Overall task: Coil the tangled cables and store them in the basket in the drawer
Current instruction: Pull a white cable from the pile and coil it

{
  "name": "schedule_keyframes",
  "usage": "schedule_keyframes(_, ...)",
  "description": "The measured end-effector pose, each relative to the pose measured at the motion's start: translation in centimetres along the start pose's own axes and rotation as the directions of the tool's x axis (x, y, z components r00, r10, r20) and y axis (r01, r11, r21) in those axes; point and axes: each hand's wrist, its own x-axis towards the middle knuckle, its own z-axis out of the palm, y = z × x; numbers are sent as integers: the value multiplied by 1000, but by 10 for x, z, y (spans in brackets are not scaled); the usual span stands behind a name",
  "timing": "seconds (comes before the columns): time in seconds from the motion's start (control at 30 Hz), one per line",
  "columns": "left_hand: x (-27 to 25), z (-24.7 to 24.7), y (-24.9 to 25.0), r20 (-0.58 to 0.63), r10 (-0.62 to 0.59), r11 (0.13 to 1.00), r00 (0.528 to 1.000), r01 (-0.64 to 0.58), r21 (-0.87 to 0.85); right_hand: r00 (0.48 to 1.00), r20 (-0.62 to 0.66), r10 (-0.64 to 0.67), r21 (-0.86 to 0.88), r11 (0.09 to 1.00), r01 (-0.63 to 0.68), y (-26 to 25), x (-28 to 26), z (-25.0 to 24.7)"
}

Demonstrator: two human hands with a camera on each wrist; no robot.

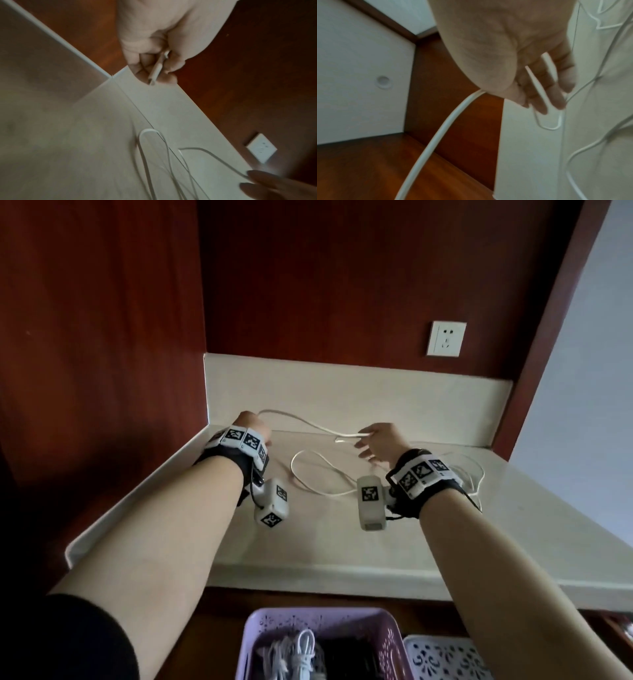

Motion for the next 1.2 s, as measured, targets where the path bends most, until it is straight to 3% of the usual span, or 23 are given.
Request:
schedule_keyframes(0.17,2,24,-20,14,40,994,999,-38,-103,999,-38,-3,78,997,6,27,-24,2)
schedule_keyframes(0.27,-10,30,-20,125,79,983,989,-57,-173,988,-142,-64,133,988,83,44,-35,7)
schedule_keyframes(0.4,-27,34,-19,265,129,971,956,-68,-229,974,-138,-182,-44,983,177,52,-45,13)
schedule_keyframes(0.5,-48,41,-27,402,182,963,897,-80,-256,964,-161,-210,-198,964,176,51,-52,1)
schedule_keyframes(0.6,-63,41,-38,560,231,953,796,-70,-295,923,-338,-184,-346,936,60,52,-61,-19)
schedule_keyframes(0.67,-66,34,-46,643,325,910,694,-45,-412,876,-473,-95,-369,924,-99,57,-65,-36)
schedule_keyframes(0.7,-68,30,-51,690,401,868,602,-8,-497,854,-518,-44,-373,910,-179,61,-66,-45)
schedule_keyframes(0.77,-71,24,-62,724,592,751,355,83,-655,824,-565,35,-378,877,-297,68,-69,-62)
schedule_keyframes(0.8,-74,20,-66,699,662,703,271,101,-704,825,-561,65,-384,863,-329,70,-72,-69)
schedule_keyframes(0.83,-76,17,-68,681,691,681,243,99,-726,838,-538,92,-392,853,-346,71,-75,-73)
schedule_keyframes(0.87,-77,15,-68,677,686,683,267,82,-725,862,-496,111,-413,843,-346,69,-80,-75)
schedule_keyframes(0.9,-79,14,-65,675,656,702,338,54,-710,896,-430,111,-461,826,-324,67,-85,-75)
schedule_keyframes(0.93,-81,14,-61,653,608,726,452,15,-687,933,-346,102,-539,792,-286,64,-89,-73)
schedule_keyframes(1.0,-83,16,-55,494,488,772,720,-92,-628,986,-151,70,-707,690,-157,57,-94,-65)
schedule_keyframes(1.03,-84,18,-52,388,438,795,811,-148,-589,997,-69,36,-749,658,-76,52,-96,-61)
schedule_keyframes(1.1,-90,22,-51,238,399,827,885,-236,-510,992,84,-98,-717,685,129,43,-99,-51)
schedule_keyframes(1.2,-104,26,-48,171,431,825,886,-310,-472,890,329,-315,-284,866,411,33,-108,-27)
